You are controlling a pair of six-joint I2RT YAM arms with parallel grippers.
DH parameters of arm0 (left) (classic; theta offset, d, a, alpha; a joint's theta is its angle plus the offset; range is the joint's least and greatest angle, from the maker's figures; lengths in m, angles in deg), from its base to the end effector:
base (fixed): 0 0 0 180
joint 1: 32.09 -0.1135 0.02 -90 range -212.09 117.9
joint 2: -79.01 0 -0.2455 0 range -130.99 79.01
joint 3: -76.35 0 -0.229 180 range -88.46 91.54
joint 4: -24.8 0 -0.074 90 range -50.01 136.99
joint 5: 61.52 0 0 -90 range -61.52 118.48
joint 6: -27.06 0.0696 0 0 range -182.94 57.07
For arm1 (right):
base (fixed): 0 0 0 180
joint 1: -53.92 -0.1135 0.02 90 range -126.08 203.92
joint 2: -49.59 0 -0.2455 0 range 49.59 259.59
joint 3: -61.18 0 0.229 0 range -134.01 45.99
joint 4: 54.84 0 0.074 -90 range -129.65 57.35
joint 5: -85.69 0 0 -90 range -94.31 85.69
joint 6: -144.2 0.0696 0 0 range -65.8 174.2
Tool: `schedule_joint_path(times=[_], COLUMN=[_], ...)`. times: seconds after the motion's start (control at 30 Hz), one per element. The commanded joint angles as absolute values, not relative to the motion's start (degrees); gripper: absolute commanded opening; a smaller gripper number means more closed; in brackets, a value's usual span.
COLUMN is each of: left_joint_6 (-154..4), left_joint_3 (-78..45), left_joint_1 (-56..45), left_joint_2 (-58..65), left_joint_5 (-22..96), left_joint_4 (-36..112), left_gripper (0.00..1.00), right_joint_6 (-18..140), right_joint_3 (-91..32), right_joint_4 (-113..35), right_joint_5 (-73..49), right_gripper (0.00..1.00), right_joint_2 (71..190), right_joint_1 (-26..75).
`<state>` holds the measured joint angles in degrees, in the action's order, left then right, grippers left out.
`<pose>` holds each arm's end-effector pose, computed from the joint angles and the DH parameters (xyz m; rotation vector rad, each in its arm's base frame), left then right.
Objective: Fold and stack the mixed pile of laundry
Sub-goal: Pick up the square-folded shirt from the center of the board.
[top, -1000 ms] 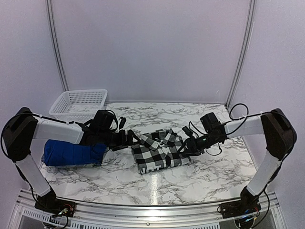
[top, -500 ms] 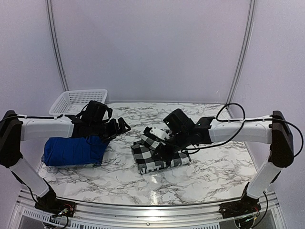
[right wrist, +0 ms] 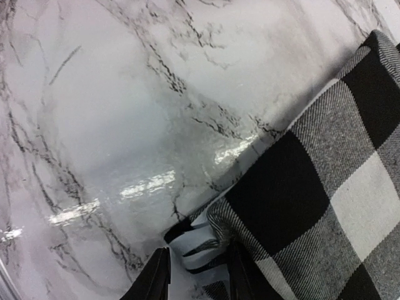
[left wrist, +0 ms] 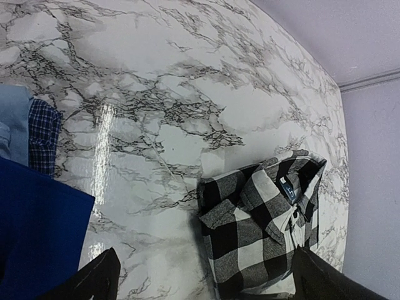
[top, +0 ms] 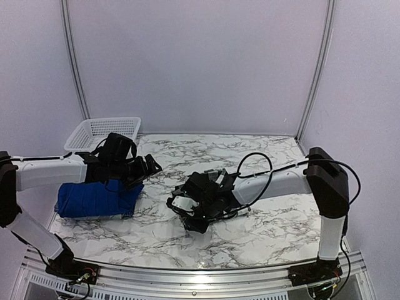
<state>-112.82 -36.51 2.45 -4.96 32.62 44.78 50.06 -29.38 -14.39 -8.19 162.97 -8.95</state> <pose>0.2675 -0.1902 0.2054 -0.2727 2.3453 -0.8573 0.1750 0.3519 0.1219 -1.5308 2.2725 0.4001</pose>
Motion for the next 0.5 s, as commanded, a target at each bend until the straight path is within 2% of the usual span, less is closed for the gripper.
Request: schedule_joint_path(times=[0.0,0.13,0.2,0.27,0.47], left_joint_6=[-113.30,-114.05,-114.21,-114.62,-115.24], left_joint_3=[-38.12,-38.74,-38.78,-38.60,-36.73], left_joint_1=[1.55,0.83,0.73,0.77,0.86], left_joint_2=[-3.12,-4.04,-4.81,-5.80,-8.44], left_joint_5=[30.62,30.89,31.38,31.93,34.13], left_joint_4=[47.54,48.09,48.12,48.07,47.11], left_gripper=[0.99,0.99,0.99,0.99,0.99], right_joint_6=[48.92,49.05,49.64,49.90,52.87], right_joint_3=[-31.12,-29.45,-28.63,-28.57,-28.53], right_joint_4=[-12.93,-11.92,-11.98,-12.03,-17.46], right_joint_5=[-1.98,0.80,1.37,2.29,-4.55], right_gripper=[0.31,0.26,0.17,0.00,0.00], right_joint_2=[167.71,170.57,170.05,168.60,158.59], right_joint_1=[-10.29,-11.69,-11.72,-11.54,-6.92])
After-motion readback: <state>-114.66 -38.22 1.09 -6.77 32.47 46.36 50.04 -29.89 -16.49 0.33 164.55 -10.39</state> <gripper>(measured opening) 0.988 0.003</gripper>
